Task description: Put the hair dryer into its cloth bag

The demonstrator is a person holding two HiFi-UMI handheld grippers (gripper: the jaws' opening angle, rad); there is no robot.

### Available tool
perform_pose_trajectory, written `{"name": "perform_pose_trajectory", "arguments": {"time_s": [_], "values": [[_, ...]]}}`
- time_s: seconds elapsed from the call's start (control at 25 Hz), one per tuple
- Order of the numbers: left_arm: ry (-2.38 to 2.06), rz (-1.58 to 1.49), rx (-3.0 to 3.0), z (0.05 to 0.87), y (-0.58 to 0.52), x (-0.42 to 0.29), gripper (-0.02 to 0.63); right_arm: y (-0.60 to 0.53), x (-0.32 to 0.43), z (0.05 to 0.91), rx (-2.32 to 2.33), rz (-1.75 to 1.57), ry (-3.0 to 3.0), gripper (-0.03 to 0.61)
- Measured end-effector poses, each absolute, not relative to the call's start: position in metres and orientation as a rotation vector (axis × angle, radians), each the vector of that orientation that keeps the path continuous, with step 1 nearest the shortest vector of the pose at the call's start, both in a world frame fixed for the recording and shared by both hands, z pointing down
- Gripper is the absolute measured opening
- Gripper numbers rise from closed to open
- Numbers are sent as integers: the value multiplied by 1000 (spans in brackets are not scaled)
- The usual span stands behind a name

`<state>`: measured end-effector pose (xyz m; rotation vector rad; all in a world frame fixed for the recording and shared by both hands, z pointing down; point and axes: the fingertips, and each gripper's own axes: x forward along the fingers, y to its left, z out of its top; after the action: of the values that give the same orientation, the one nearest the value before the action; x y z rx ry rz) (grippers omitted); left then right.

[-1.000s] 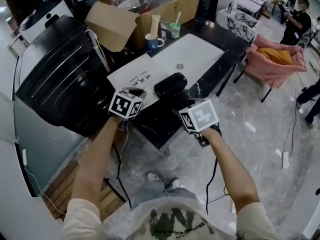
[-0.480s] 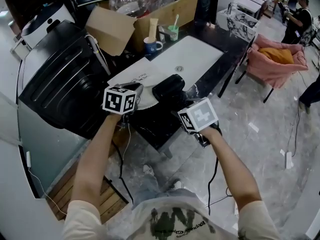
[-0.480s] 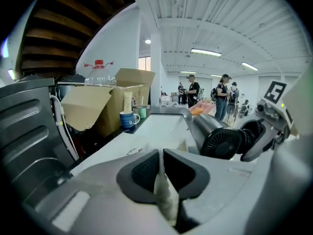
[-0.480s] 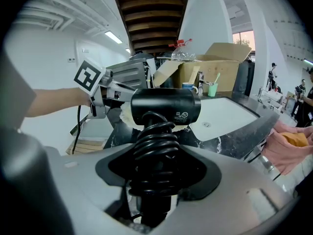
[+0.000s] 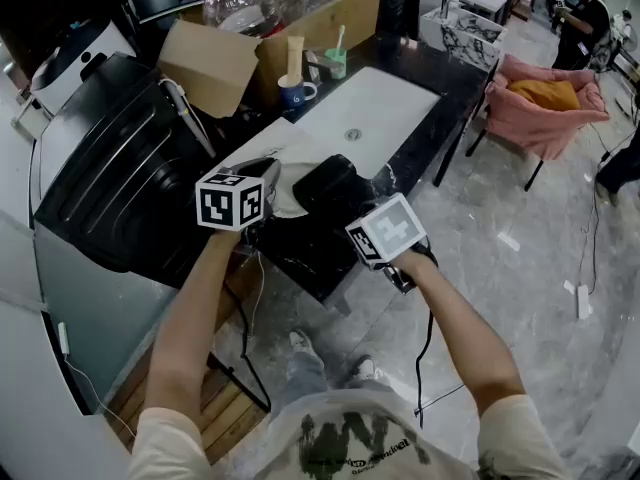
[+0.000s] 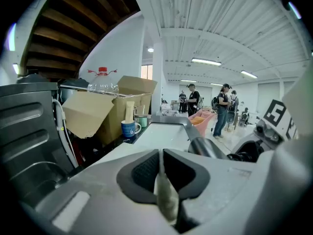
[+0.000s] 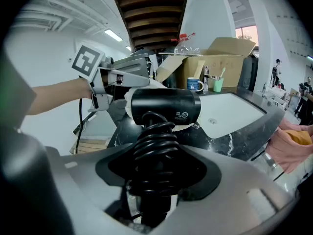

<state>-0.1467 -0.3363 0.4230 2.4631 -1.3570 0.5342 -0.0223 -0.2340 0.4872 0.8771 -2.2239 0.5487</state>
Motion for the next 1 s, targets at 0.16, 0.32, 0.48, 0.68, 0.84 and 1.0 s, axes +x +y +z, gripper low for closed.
{"name": "perform_pose_trajectory", "arguments": {"time_s": [0.16, 0.32, 0.48, 0.68, 0.84, 1.0], "values": [[-1362, 444, 2477, 409, -341, -143, 32, -232, -30, 492, 871, 555, -2216, 258], [-1337, 398, 2501, 399, -344, -137, 32, -230, -37, 497, 865, 567, -2205, 258], [-1309, 369, 2510, 394, -345, -134, 31, -231, -39, 500, 860, 575, -2197, 258], [-1247, 371, 2542, 394, -341, -128, 31, -240, -43, 503, 850, 571, -2188, 258], [-1182, 394, 2565, 397, -334, -127, 31, -248, -51, 506, 830, 567, -2184, 258], [-1133, 396, 2587, 395, -329, -129, 31, -261, -60, 506, 811, 552, -2183, 258]]}}
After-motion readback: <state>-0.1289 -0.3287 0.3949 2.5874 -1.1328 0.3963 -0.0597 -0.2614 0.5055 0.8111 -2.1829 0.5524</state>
